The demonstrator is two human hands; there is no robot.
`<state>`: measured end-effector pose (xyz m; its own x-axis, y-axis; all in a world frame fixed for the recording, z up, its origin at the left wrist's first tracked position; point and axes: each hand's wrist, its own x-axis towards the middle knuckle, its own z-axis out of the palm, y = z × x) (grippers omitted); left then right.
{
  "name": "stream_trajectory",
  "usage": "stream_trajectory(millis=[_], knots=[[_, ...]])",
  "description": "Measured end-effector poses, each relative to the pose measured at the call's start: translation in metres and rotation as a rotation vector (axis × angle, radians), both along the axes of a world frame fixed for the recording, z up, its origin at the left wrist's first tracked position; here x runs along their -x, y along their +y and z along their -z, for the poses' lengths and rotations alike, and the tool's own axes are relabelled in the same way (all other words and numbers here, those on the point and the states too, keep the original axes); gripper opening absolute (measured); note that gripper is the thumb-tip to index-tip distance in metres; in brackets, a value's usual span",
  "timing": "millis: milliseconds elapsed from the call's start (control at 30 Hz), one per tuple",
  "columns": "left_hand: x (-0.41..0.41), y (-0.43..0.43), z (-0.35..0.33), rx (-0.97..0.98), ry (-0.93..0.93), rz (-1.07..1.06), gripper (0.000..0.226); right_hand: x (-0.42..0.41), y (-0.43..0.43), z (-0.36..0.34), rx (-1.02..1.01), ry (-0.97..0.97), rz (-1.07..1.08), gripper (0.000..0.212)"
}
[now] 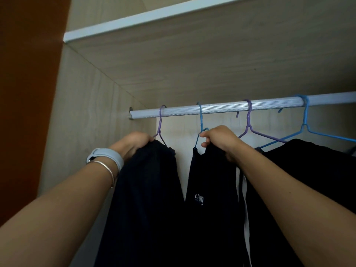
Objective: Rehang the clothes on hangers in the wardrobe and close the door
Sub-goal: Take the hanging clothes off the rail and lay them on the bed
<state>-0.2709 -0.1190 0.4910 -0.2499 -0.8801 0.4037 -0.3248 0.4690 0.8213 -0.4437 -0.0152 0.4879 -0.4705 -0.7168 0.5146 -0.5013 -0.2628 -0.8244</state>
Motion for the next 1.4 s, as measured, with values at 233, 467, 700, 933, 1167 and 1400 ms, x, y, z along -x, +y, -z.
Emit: stream_trajectory(millis=[233, 467, 700, 933, 1167, 1400], knots=[[-0.016, 0.026, -0.022, 0.177, 0.148, 0.003, 0.019, -0.031, 0.009, -0.016, 0.26, -0.099, -0.128, 0.031], [-0.043, 0.089, 0.013, 0.024, 0.341, 0.215, 0.019, -0.08, 0.015, 0.044, 0.326, -0.069, -0.292, 0.028], [-0.073, 0.118, 0.114, -0.031, 0.156, 0.052, 0.027, -0.109, 0.031, 0.135, 0.2, -0.058, -0.518, 0.021], [-0.14, 0.191, 0.213, -0.14, 0.06, -0.143, 0.046, -0.163, 0.058, 0.243, -0.097, -0.158, -1.031, 0.02], [-0.23, 0.306, 0.254, -0.176, -0.068, -0.513, 0.032, -0.251, 0.126, 0.278, -0.36, -0.16, -1.488, 0.023], [-0.305, 0.408, 0.275, -0.218, -0.127, -0.785, 0.028, -0.355, 0.184, 0.297, -0.363, -0.062, -1.741, 0.022]])
